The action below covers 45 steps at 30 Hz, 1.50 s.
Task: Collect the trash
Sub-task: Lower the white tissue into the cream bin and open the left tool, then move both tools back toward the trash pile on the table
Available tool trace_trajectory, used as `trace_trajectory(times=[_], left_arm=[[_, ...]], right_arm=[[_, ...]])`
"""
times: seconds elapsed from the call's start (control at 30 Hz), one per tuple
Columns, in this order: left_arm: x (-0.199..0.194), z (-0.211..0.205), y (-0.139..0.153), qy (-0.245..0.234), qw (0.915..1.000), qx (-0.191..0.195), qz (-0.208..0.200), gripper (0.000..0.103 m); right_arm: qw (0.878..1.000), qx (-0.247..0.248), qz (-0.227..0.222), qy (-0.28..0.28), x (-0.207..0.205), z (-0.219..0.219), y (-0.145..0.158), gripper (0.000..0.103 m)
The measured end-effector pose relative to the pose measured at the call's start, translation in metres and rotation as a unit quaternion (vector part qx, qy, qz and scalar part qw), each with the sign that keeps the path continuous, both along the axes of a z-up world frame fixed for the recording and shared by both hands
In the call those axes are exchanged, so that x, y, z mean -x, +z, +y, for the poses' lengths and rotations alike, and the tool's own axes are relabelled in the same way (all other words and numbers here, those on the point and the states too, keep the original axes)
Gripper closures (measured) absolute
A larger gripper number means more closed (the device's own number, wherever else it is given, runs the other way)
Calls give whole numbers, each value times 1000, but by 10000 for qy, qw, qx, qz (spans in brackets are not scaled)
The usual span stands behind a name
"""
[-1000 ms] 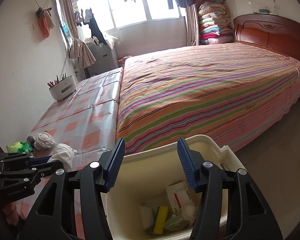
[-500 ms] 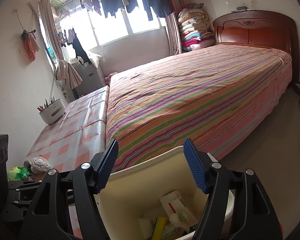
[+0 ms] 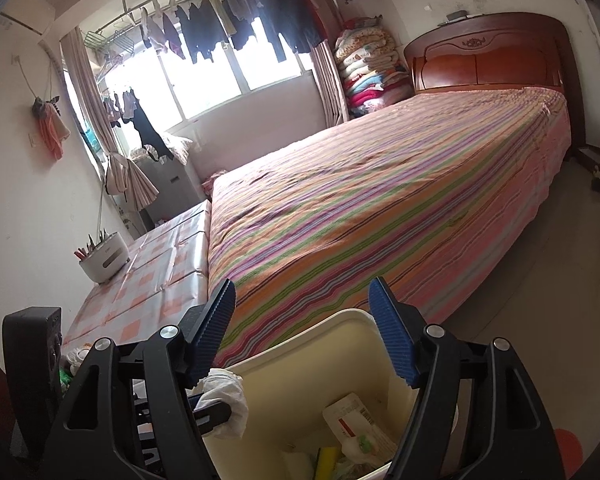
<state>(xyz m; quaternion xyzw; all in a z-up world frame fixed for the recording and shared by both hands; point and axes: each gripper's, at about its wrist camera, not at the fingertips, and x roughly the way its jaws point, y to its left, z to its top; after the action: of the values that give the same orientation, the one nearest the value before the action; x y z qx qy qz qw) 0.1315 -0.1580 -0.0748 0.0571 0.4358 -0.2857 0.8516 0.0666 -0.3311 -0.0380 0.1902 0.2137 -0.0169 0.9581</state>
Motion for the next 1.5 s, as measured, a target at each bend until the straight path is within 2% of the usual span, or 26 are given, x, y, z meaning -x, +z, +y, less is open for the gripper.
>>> trace_trajectory(times=[0.07, 0.13, 0.2, 0.3, 0.5, 0.7, 0.77, 0.93, 1.1, 1.5], left_arm=[[0, -3, -1, -28, 10000, -30, -27, 81], [1, -6, -2, -61, 10000, -54, -44, 73], [2, -7, -2, -65, 9999, -99, -105, 49], [5, -6, 3, 14, 9995, -83, -291, 38], [12, 14, 17, 166, 9990, 62, -414, 36], [25, 50, 28, 375, 9966, -166, -716, 30], [25, 61, 29, 473, 9963, -195, -688, 30], [23, 86, 39, 756, 9953, 56, -606, 30], [28, 110, 55, 995, 9923, 224, -702, 30], [36, 184, 75, 1736, 9805, 483, -782, 30]], right_arm=[[10000, -4, -1, -12, 0, 0, 0, 34], [10000, -32, -22, -5, 0, 0, 0, 34], [10000, -30, -29, -17, 0, 0, 0, 34], [10000, -44, -32, -16, 1, -2, 0, 34], [10000, -32, 20, 34, -1, 2, -1, 34], [9997, 98, 104, 204, -8, 19, -2, 32], [9995, 127, 114, 256, -11, 25, -1, 32], [9989, 161, 161, 401, -18, 41, 0, 31], [9976, 234, 197, 613, -26, 65, 1, 31], [9923, 369, 243, 1155, -43, 126, 1, 29]])
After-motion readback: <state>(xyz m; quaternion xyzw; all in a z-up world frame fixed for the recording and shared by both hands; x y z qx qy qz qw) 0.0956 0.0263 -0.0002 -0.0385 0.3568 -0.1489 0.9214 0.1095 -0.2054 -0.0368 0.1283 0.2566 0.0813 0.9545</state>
